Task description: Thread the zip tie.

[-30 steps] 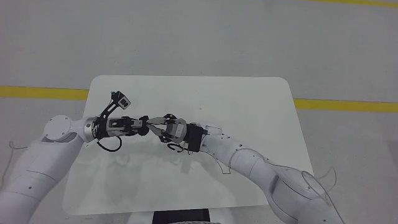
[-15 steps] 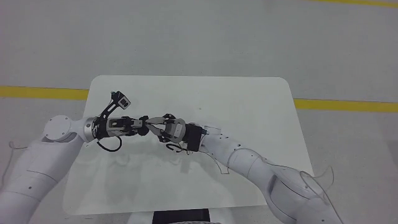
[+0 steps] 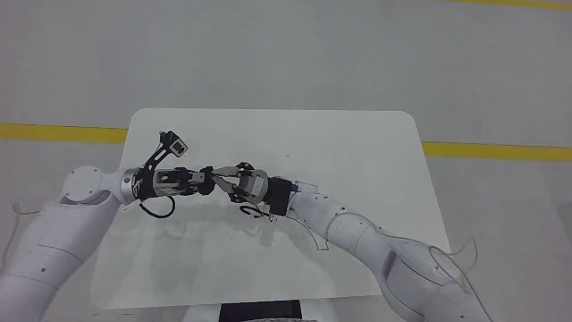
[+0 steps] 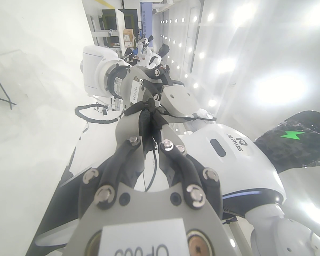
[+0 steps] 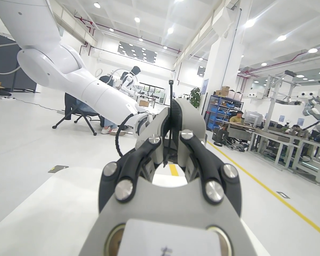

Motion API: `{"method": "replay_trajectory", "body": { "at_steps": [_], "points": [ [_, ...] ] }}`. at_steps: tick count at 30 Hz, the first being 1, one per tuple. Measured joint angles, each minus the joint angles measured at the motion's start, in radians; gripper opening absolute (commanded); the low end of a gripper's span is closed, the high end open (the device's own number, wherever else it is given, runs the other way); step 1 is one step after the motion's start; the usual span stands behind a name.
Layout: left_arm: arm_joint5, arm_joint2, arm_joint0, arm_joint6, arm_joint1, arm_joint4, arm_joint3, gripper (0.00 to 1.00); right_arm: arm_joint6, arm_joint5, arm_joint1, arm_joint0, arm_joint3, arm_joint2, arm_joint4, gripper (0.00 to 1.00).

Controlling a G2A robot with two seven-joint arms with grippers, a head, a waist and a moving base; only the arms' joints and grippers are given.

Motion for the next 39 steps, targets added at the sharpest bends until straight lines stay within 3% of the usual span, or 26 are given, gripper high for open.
{"method": "replay_trajectory", "body": {
  "at_steps": [19,39],
  "points": [
    [0.000,0.000,0.000,0.000,0.000,0.000,0.000,0.00,0.004,0.000,-0.001,-0.012,0.026,0.001,-0.002,0.00],
    [0.000,0.000,0.000,0.000,0.000,0.000,0.000,0.00,0.015,0.000,0.001,-0.019,-0.009,0.019,-0.024,0.00]
  ]
}}
